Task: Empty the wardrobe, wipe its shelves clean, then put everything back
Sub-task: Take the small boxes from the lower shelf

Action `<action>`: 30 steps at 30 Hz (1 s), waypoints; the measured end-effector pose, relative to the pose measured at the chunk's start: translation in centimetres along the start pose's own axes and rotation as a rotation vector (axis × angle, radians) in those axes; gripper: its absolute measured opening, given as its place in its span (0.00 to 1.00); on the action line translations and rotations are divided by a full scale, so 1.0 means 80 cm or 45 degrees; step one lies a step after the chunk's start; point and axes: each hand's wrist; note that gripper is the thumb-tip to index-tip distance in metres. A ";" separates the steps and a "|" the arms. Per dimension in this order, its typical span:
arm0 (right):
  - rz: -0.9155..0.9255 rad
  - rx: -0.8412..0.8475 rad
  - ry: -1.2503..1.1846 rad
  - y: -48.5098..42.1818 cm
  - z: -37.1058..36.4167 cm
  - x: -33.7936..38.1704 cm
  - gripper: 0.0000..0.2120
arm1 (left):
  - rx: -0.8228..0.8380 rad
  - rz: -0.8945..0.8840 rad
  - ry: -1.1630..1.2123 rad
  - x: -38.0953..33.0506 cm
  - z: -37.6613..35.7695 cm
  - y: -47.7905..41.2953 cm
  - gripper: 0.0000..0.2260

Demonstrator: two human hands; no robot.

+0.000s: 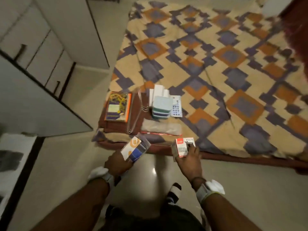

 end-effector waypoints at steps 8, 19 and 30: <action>-0.203 -0.041 -0.027 -0.041 0.130 -0.188 0.41 | 0.102 0.018 0.055 -0.255 -0.110 0.055 0.36; -0.099 0.113 0.006 -0.226 0.143 -0.226 0.41 | 0.149 0.124 0.184 -0.481 -0.153 -0.054 0.35; -0.139 0.181 -0.042 -0.427 0.087 -0.255 0.41 | -0.026 0.399 0.144 -0.635 -0.266 -0.251 0.31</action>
Point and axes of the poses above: each hand's wrist, its own y-axis away from the middle knuckle, its own z-axis out of the back of the hand, x = y × z, and after that the axes turned 13 degrees about z, right-handed
